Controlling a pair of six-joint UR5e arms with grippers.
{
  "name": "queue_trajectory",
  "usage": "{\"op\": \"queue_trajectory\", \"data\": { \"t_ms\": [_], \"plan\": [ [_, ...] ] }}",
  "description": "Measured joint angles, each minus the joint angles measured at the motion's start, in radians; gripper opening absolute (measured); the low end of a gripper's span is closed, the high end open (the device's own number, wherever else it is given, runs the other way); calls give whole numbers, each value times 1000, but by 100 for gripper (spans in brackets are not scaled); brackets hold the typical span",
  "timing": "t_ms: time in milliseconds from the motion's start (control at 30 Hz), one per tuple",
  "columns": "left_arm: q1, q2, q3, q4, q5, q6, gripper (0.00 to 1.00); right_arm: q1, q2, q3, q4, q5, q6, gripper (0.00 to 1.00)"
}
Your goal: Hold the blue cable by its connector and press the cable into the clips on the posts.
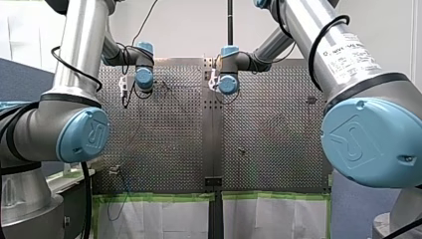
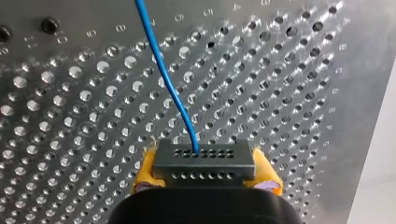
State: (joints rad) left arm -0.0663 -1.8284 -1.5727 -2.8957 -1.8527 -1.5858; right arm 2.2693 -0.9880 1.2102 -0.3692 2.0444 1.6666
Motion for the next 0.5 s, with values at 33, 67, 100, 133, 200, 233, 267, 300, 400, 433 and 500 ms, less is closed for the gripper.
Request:
{"op": "queue_trajectory", "data": {
  "t_ms": [33,67,100,133,200,233,267,300,400,433,500],
  "plan": [
    [0,0,0,-1,-3,0,13,1,0,0,-1,-4,-2,0],
    [1,0,0,-2,-9,-1,13,2,0,0,-1,-8,-4,0],
    [1,0,0,-2,-14,-2,44,3,0,0,-2,-15,-6,0],
    [0,0,0,-2,-19,-2,64,3,0,-1,-3,-19,-6,0],
    [-2,0,0,-1,-34,-3,84,4,1,-3,-4,-35,-8,0],
    [-4,0,0,-2,-40,-3,100,4,1,-5,-3,-42,-8,0],
    [-7,0,0,-3,-49,-4,100,5,1,-6,-3,-50,-8,0],
    [-10,0,0,-6,-55,-7,100,5,1,-6,-3,-61,-8,0],
    [-19,0,0,-23,-72,-24,100,7,1,-8,-2,-84,-7,0],
    [-22,0,0,-30,-76,-30,100,8,1,-8,-1,-91,-7,0],
    [-29,0,0,-46,-80,-47,100,9,1,-8,1,-109,-3,0]
  ]
}}
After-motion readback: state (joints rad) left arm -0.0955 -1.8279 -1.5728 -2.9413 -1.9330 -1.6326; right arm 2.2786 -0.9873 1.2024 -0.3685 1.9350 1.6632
